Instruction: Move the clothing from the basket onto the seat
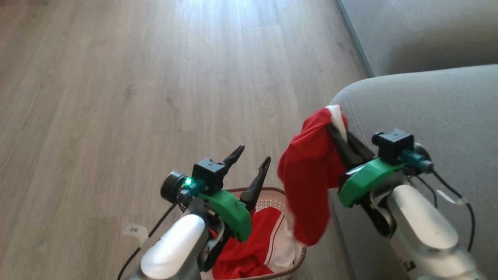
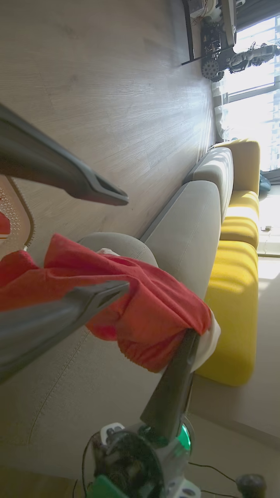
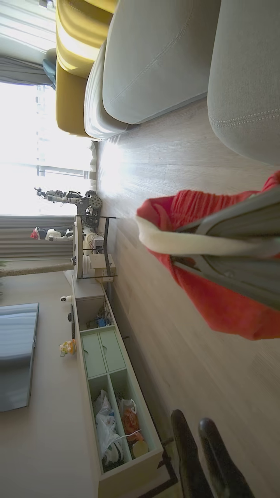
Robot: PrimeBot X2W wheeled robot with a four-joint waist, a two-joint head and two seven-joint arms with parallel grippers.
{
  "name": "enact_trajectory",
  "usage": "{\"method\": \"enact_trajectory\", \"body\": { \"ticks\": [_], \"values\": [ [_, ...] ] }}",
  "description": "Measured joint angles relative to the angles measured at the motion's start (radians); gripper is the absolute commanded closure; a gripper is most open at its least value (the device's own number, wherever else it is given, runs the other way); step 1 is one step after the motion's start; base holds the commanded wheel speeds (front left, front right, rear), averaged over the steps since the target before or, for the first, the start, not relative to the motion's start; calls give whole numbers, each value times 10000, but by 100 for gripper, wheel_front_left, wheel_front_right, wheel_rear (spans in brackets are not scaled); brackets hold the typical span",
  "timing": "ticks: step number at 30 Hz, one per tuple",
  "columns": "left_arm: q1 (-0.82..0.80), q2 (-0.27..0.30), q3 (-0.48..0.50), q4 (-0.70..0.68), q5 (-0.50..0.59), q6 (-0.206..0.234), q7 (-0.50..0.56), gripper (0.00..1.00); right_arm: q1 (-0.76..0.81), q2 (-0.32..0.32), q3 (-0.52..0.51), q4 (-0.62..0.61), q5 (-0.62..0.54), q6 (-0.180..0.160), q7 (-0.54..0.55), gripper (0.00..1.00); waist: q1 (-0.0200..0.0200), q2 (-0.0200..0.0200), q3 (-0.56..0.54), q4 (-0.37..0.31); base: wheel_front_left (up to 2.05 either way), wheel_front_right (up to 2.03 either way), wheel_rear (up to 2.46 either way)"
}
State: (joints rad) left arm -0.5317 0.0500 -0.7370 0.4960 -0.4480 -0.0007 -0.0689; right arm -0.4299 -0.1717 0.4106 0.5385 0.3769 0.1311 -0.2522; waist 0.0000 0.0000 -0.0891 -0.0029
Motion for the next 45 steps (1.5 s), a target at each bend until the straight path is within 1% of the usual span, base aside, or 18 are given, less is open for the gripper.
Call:
{"method": "enact_trajectory", "body": {
  "ticks": [11, 23, 25, 29, 34, 37, 40, 41, 45],
  "values": [
    [408, -21, -499, 322, 0, 4, -418, 0, 455, -545, -991, -802, -462, 0, 0, 100, 0, 0, 152, -1038, 0, 0, 0],
    [409, -48, -790, 370, -4, 109, -715, 0, 737, -598, -1386, -1697, -694, 0, 251, 100, 0, 0, 512, -2523, 0, 0, 0],
    [408, -52, -867, 370, -4, 111, -767, 0, 738, -602, -1415, -1810, -694, 0, 336, 100, 0, 0, 628, -2644, 0, 0, 0],
    [407, -54, -941, 380, -4, 155, -825, 0, 732, -600, -1499, -1885, -757, 0, 426, 100, 0, 0, 863, -2722, 0, 0, 0],
    [382, -52, -1035, 384, -102, 199, -911, 0, 342, -560, -1766, -1762, -851, 0, 439, 100, 0, 0, 1098, -2567, 0, 0, 0],
    [337, -50, -1097, 362, -88, 245, -911, 0, -551, -633, -1885, -1601, -932, 0, 474, 100, 0, 0, 1340, -2435, 0, 0, 0],
    [220, -6, -1133, 278, -69, 324, -909, 0, -1836, -897, -2113, -1367, -955, 0, 539, 100, 0, 0, 1643, -2280, 0, 0, 0],
    [220, -6, -1133, 278, -69, 324, -909, 0, -1836, -897, -2113, -1367, -955, 0, 539, 100, 0, 0, 1643, -2280, 0, 0, 0],
    [-195, 151, -1141, -71, 113, 378, -871, 0, -3641, -1360, -2336, -830, -988, 0, 692, 100, 0, 0, 2155, -2063, 0, 0, 0]
  ]
}}
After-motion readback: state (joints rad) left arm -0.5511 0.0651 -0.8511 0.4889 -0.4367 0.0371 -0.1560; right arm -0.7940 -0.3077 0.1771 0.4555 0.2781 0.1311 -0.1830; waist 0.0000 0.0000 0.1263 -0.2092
